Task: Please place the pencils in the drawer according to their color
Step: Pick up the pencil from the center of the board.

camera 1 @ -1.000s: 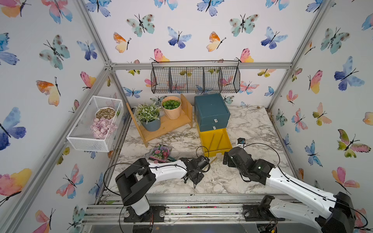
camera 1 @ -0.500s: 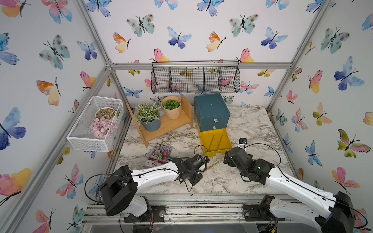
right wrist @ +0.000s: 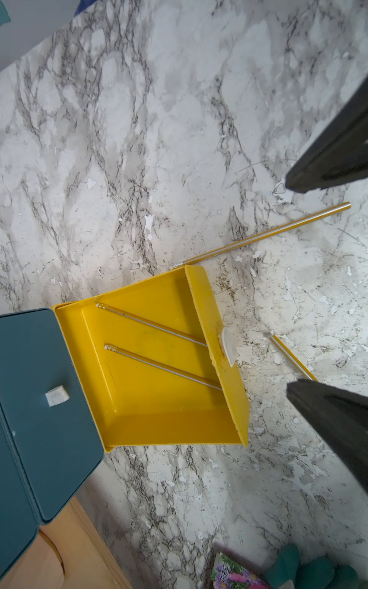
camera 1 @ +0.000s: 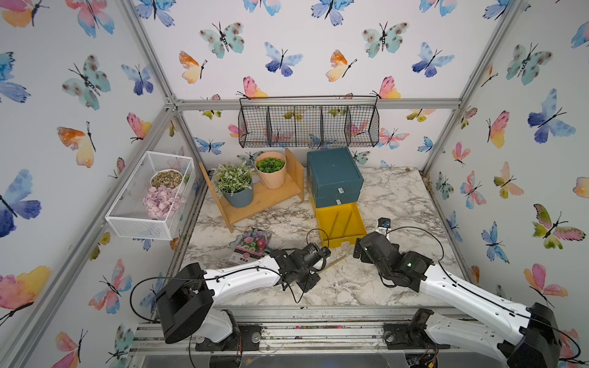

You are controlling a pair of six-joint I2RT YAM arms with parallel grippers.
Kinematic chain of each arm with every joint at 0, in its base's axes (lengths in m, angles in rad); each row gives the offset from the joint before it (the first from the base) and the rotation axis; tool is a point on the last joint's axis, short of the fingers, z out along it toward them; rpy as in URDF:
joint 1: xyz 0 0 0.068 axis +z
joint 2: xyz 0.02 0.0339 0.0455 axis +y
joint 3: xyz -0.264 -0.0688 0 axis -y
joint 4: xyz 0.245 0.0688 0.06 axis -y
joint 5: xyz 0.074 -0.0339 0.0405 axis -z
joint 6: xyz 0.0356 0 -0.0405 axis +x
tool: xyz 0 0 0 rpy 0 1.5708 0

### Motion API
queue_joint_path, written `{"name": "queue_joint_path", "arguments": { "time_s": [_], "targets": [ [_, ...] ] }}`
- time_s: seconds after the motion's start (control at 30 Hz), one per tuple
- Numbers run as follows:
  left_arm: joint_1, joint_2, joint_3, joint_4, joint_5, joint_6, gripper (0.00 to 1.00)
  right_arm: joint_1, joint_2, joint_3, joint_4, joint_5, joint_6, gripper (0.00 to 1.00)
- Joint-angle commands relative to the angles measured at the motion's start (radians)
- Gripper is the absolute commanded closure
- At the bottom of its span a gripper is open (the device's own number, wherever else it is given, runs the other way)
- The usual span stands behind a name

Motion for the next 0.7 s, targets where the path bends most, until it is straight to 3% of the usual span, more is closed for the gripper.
{"name": "queue_joint_path", "arguments": {
  "time_s": [0.0, 0.27, 0.67],
  "targets": [
    [-0.005, 0.049, 0.006, -0.026, 0.052, 0.021, 1.00, 0.003, -0.015, 0.023, -0.015, 0.039, 0.011, 0.02],
    [0.005, 0.248, 0.129, -0.185, 0.072, 0.038, 1.00, 0.003, -0.044, 0.022, -0.019, 0.039, 0.007, 0.02],
    [0.015, 0.397, 0.222, -0.276, 0.101, 0.058, 0.99, 0.003, -0.079, 0.008, -0.013, 0.075, -0.008, 0.02]
  ]
}}
